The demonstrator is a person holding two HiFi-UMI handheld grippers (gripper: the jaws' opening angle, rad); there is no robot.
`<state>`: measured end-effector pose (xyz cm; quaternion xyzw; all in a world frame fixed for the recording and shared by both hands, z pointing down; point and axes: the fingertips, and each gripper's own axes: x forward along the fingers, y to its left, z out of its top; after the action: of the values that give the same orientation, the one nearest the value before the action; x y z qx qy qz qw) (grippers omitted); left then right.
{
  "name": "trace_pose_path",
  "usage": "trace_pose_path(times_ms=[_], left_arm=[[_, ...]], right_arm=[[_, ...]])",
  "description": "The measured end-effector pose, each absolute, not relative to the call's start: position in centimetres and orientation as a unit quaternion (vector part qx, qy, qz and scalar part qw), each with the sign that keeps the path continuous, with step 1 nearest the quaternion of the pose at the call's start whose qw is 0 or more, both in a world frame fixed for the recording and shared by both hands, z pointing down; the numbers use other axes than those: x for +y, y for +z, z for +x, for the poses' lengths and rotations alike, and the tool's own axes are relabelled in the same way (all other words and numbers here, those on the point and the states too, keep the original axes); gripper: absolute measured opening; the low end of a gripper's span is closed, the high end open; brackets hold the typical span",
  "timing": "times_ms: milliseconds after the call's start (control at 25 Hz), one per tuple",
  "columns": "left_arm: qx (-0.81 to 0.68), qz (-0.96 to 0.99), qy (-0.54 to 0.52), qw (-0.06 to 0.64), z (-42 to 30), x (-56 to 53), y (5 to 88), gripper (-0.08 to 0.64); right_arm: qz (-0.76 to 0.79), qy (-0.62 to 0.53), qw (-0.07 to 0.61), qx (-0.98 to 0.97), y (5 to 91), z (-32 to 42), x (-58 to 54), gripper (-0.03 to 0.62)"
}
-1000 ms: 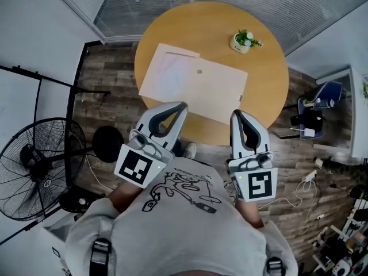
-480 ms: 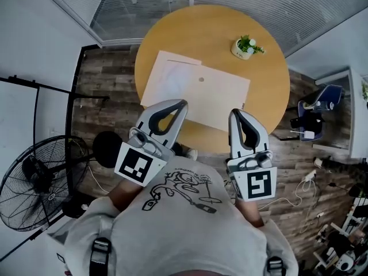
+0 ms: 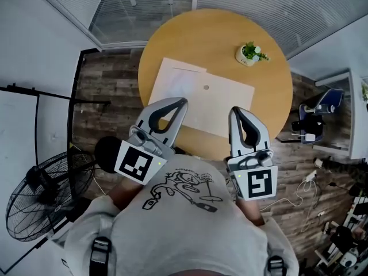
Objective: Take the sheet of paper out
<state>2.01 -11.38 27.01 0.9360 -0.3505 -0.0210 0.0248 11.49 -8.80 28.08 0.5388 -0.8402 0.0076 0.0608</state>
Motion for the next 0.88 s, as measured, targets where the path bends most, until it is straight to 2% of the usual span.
trace_pose_path(times_ms=[880], left_arm=[[-0.340, 0.939, -0.023, 0.037, -4.2, -16.5, 28.9, 0.020]], right_arm=[[0.554, -0.002, 0.062, -0.830, 28.5, 5.0, -13.4, 0.006]])
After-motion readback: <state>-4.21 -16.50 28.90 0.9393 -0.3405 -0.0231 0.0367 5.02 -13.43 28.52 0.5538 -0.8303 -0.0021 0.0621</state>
